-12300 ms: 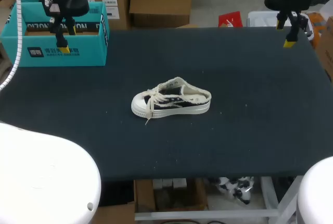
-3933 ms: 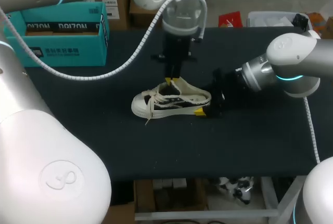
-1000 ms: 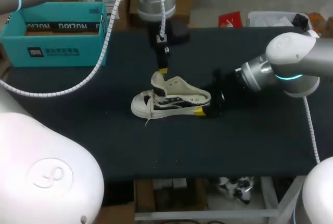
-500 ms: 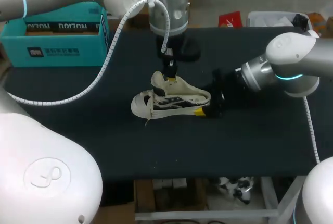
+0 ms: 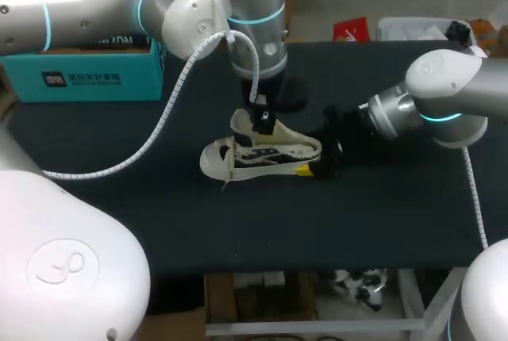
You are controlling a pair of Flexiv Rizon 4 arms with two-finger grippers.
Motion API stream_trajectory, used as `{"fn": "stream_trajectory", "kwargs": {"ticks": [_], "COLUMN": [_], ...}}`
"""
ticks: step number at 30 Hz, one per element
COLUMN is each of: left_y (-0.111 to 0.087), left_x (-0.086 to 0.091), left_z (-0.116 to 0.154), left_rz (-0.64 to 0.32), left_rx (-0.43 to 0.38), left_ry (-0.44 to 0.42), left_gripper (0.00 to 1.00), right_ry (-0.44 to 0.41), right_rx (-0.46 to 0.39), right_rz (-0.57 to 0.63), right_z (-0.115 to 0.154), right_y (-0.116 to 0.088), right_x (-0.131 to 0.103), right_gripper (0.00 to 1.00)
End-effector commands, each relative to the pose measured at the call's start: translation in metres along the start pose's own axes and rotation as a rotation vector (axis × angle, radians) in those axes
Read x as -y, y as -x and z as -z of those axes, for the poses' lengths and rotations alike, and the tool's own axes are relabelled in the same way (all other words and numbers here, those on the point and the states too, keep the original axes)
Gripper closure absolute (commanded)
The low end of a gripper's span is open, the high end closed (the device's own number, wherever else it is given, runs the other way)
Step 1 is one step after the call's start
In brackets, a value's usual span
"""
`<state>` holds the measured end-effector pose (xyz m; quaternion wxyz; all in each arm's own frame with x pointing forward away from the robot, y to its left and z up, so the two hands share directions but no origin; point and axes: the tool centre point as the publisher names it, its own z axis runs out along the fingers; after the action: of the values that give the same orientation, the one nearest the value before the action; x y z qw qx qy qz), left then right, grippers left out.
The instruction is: Open the shoe tongue, take the insole out of the shoe, put the insole back into the shoe, and pack the shoe into the shoebox
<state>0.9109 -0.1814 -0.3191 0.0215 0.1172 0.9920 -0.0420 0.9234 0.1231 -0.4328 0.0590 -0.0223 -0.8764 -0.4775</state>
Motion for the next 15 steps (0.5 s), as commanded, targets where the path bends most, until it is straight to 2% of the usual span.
{"fn": "stream_trajectory", "kwargs": {"ticks": [1, 8, 15], "left_y": [0.015, -0.001, -0.027], "left_x": [0.001, -0.004, -0.004], "left_z": [-0.019, -0.039, -0.049], "left_rz": [0.012, 0.033, 0.044], "left_rx": [-0.087, -0.166, -0.175], "left_ry": [-0.005, -0.035, -0.016], "left_gripper": [1.0, 1.0, 1.0], "right_ry": [0.003, 0.003, 0.003], "right_rx": [-0.003, -0.003, -0.003], "right_rz": [0.0, 0.0, 0.0], "right_z": [-0.004, -0.004, -0.004], "right_y": [0.0, 0.0, 0.0], "right_x": [0.007, 0.007, 0.007], "right_gripper": [1.0, 1.0, 1.0]}}
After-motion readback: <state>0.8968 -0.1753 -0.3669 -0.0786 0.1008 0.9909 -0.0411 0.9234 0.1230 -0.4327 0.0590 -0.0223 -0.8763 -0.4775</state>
